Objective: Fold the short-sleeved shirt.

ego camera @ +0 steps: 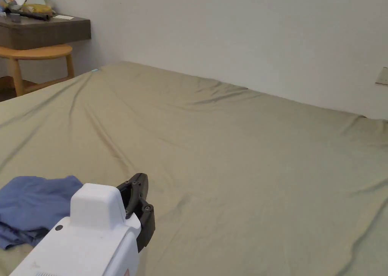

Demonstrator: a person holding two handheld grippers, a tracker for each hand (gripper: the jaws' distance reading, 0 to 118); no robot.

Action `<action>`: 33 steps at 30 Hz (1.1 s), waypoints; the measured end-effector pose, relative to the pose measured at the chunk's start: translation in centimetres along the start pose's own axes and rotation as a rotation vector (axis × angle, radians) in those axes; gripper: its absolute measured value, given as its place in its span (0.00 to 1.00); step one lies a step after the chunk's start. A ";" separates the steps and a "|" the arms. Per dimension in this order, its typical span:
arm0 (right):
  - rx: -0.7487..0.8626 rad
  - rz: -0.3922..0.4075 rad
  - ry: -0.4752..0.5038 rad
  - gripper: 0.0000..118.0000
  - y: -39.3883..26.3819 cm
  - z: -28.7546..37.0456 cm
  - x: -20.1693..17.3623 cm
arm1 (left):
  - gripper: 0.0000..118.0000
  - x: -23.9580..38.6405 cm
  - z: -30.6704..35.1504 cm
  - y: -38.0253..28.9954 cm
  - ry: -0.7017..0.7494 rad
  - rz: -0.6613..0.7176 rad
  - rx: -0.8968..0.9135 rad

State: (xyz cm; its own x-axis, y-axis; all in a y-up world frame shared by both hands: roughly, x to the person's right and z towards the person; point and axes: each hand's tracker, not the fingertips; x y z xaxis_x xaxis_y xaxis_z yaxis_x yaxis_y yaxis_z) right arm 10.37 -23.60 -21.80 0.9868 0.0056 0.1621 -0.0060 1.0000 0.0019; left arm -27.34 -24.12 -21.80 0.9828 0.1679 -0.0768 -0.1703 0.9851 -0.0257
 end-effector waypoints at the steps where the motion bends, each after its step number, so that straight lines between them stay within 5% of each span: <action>1: 0.015 -0.012 -0.019 0.01 -0.3 0.4 0.9 | 0.00 0.9 0.1 -0.7 0.018 -0.015 -0.003; 10: -0.013 0.020 -0.028 0.01 -2.0 3.1 3.0 | 0.01 4.7 0.9 -3.1 -0.005 -0.153 -0.013; 12: -0.030 0.026 -0.019 0.07 -2.5 3.0 2.9 | 0.16 4.5 0.7 -3.7 -0.005 -0.154 -0.035; 13: -0.036 0.021 -0.014 0.22 -2.8 3.0 2.8 | 0.37 4.4 0.6 -4.1 -0.005 -0.153 -0.048; 14: -0.053 0.014 -0.008 0.59 -3.0 2.9 2.8 | 0.72 4.2 0.4 -4.4 0.001 -0.151 -0.065; 15: -0.091 0.006 -0.004 0.85 -3.2 2.6 2.7 | 0.96 4.2 0.3 -4.8 0.020 -0.152 -0.095; 16: -0.112 0.009 -0.007 1.00 -3.5 2.4 2.6 | 1.00 3.9 0.9 -5.4 0.049 -0.156 -0.078; 17: -0.076 0.008 0.043 1.00 -3.8 2.7 2.6 | 0.98 3.8 1.0 -5.8 0.039 -0.151 -0.045; 33: -0.037 0.107 -0.110 1.00 -9.5 4.4 2.5 | 1.00 1.9 1.7 -9.3 0.028 -0.114 -0.074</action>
State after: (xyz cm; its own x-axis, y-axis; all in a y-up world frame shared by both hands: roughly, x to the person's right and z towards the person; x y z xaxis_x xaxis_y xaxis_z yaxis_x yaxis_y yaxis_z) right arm 12.18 -33.08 -17.11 0.9572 0.1133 0.2662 -0.1016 0.9932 -0.0573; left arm -23.74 -32.87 -20.04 0.9939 0.0532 -0.0969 -0.0638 0.9920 -0.1089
